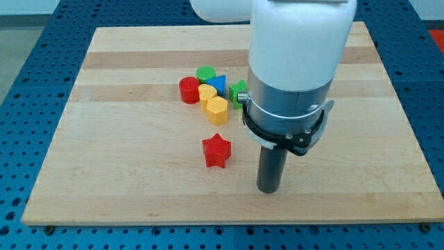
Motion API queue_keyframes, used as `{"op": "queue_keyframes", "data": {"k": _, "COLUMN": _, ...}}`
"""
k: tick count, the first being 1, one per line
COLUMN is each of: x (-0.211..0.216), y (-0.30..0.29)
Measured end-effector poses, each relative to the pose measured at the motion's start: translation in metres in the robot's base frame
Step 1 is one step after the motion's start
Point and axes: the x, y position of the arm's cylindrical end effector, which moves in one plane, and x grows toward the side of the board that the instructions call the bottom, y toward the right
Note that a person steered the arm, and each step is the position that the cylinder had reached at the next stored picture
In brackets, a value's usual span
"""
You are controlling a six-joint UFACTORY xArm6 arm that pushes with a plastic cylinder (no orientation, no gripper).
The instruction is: Move the red star into the group of blocks
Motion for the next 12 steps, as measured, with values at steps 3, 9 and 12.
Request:
{"op": "queue_keyframes", "data": {"k": 3, "x": -0.049, "y": -0.042}}
{"op": "queue_keyframes", "data": {"k": 9, "x": -0.084, "y": -0.096}}
{"op": "queue_keyframes", "data": {"k": 12, "x": -0.018, "y": -0.091}}
